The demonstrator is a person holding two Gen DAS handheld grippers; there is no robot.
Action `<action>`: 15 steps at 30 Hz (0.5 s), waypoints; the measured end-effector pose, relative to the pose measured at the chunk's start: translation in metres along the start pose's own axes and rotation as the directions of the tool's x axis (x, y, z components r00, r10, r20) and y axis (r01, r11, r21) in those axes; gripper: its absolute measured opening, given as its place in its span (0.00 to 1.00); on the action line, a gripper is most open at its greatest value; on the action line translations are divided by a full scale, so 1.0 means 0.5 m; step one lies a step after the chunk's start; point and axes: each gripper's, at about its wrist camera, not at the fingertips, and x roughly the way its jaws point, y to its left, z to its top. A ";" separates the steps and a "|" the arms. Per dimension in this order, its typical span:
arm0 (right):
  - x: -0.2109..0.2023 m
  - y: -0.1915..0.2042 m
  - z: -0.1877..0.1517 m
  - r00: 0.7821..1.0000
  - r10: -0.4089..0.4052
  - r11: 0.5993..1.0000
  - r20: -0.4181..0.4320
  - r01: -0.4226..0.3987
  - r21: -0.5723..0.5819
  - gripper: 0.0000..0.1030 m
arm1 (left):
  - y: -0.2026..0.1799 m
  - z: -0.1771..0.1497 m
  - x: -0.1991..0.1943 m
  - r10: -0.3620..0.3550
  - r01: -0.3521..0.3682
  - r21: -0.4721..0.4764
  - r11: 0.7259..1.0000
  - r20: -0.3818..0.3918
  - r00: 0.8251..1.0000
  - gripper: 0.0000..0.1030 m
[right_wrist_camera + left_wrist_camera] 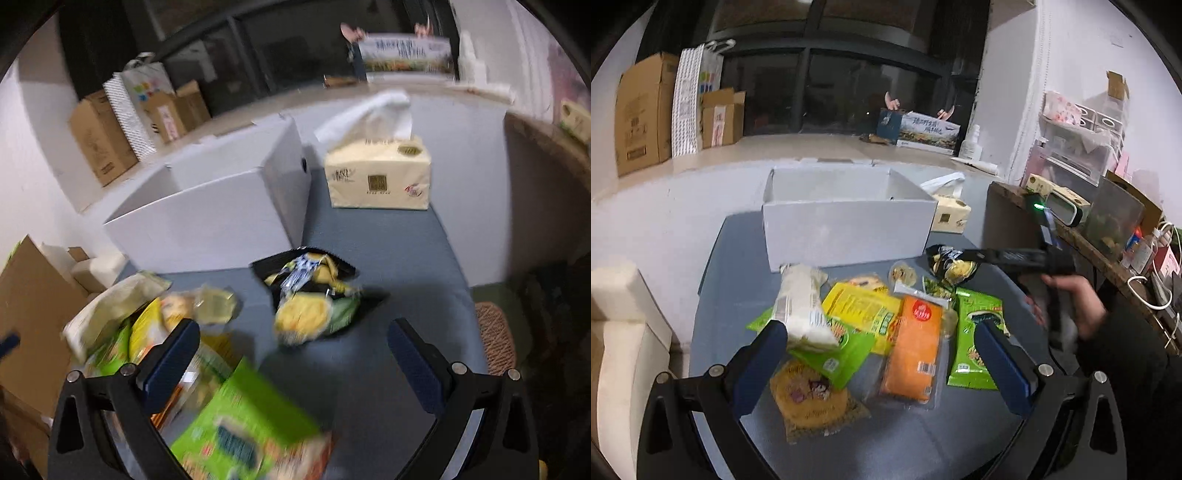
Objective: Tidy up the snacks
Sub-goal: 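Grasp the black chip bag with the right gripper while the left grasps the white bag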
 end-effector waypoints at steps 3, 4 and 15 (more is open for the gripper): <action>0.066 -0.005 0.027 0.997 -0.049 0.999 -0.063 0.048 -0.023 1.00 | 0.017 -0.007 0.002 0.015 -0.015 -0.021 1.000 -0.009 1.000 1.00; 0.084 -0.006 0.031 0.994 -0.065 0.997 -0.083 0.063 -0.033 1.00 | 0.024 -0.008 0.003 0.019 -0.019 -0.028 0.999 -0.013 1.000 1.00; 0.053 0.017 0.001 0.998 -0.022 0.993 -0.051 0.016 -0.116 0.53 | 0.074 -0.003 0.033 0.045 -0.047 -0.077 0.996 -0.040 0.998 1.00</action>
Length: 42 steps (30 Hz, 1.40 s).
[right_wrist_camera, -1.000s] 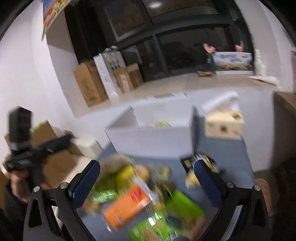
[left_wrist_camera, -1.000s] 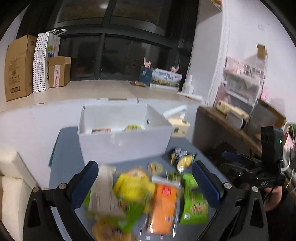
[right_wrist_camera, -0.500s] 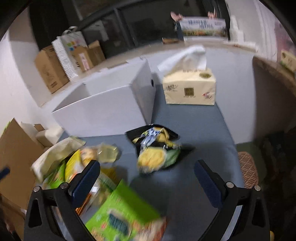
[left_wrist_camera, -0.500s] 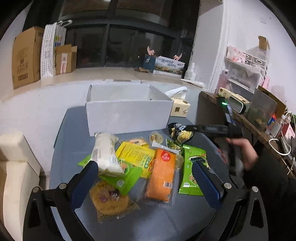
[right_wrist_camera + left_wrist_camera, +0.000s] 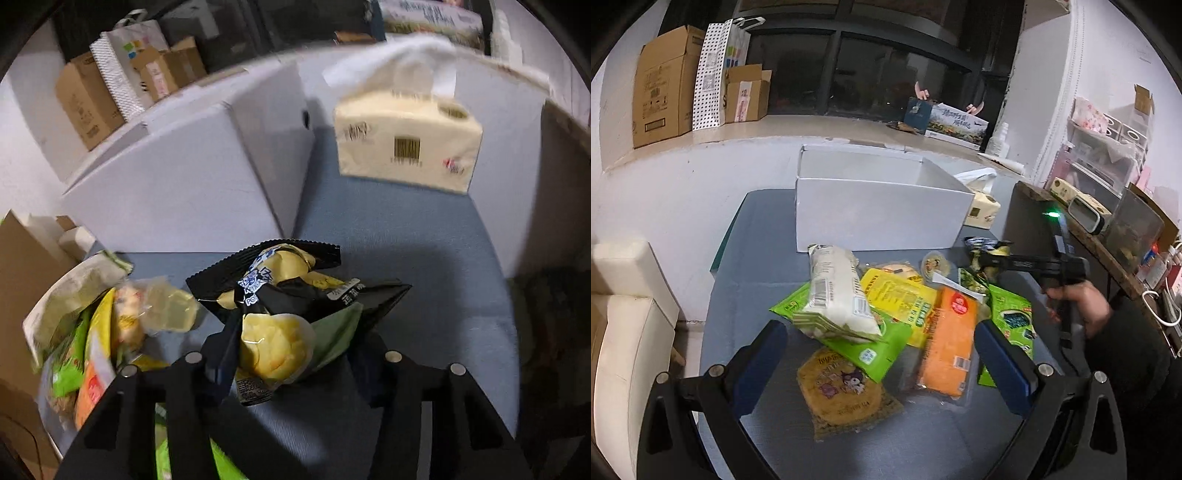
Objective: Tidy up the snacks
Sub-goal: 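Grasp the black chip bag with the right gripper while the left grasps the white bag, then lift both held bags into the white box and release them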
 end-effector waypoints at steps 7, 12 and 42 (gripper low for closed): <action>-0.165 0.025 -0.053 0.983 0.084 0.996 0.162 -0.088 0.017 0.53 | 0.024 0.055 0.108 0.031 -0.032 -0.012 0.999 -0.090 0.995 1.00; -0.278 0.072 -0.100 0.956 0.132 0.991 0.262 -0.132 -0.015 0.53 | 0.041 0.098 0.218 0.097 -0.098 0.008 0.995 -0.181 0.979 1.00; -0.227 0.173 0.146 0.941 0.119 0.993 0.318 -0.115 -0.034 0.53 | 0.011 0.354 0.146 -0.054 0.056 -0.012 0.998 0.132 0.990 0.36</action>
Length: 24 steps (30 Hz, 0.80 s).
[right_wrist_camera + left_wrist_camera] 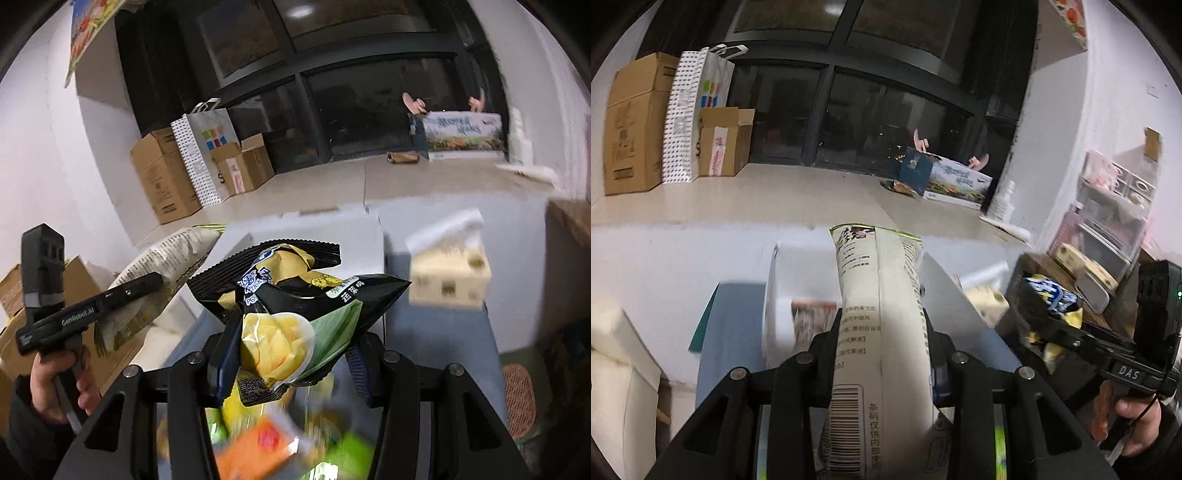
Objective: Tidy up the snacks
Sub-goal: 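Lift both held bags into the white box and release them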
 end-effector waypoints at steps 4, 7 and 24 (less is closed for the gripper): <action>0.124 -0.029 0.092 0.996 -0.064 0.998 -0.062 0.065 0.023 0.53 | 0.003 0.074 0.106 0.035 -0.034 0.020 0.999 -0.025 0.999 0.37; 0.199 -0.047 0.125 0.989 -0.096 0.995 -0.109 0.096 -0.004 0.61 | 0.019 0.102 0.178 0.078 -0.076 0.029 0.997 -0.070 0.994 0.51; 0.090 -0.021 0.082 0.998 -0.050 0.998 -0.034 0.049 -0.035 1.00 | 0.039 -0.001 0.029 0.066 -0.060 0.086 0.994 -0.063 0.996 1.00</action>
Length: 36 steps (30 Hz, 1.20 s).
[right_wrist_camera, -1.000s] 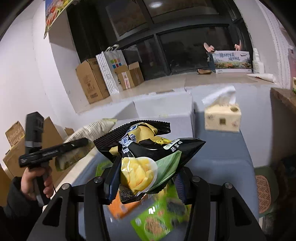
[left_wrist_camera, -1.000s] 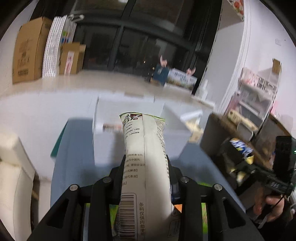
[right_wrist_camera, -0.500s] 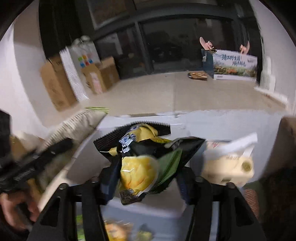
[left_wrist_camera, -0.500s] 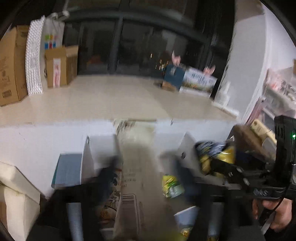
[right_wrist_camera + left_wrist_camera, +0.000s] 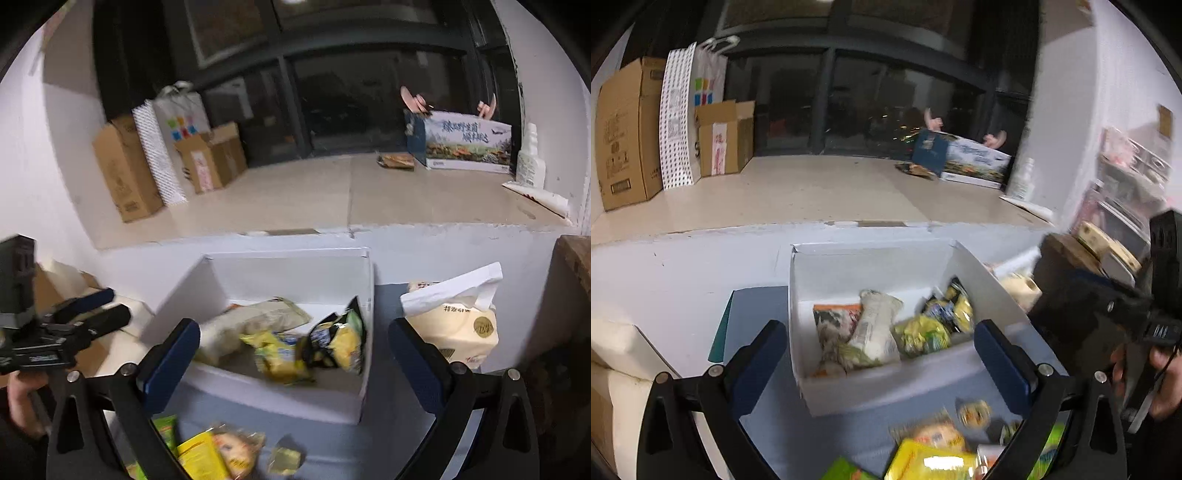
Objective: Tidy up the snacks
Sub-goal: 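Lift both held bags into the white box and release them, then grasp the green seaweed pack with the right gripper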
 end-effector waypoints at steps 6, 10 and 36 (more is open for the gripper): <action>-0.127 0.041 -0.089 0.997 0.071 0.995 0.029 -0.068 -0.073 1.00 | -0.042 -0.116 -0.105 -0.031 0.032 0.018 0.999 -0.011 0.999 1.00; -0.182 0.056 -0.180 0.996 0.083 0.993 0.028 -0.080 -0.085 1.00 | -0.056 -0.206 -0.142 -0.076 0.076 -0.007 0.997 -0.047 0.996 1.00; -0.113 -0.048 -0.481 0.937 0.162 0.967 -0.309 -0.088 0.240 1.00 | -0.115 -0.390 -0.212 -0.070 0.062 -0.091 0.994 -0.088 0.994 1.00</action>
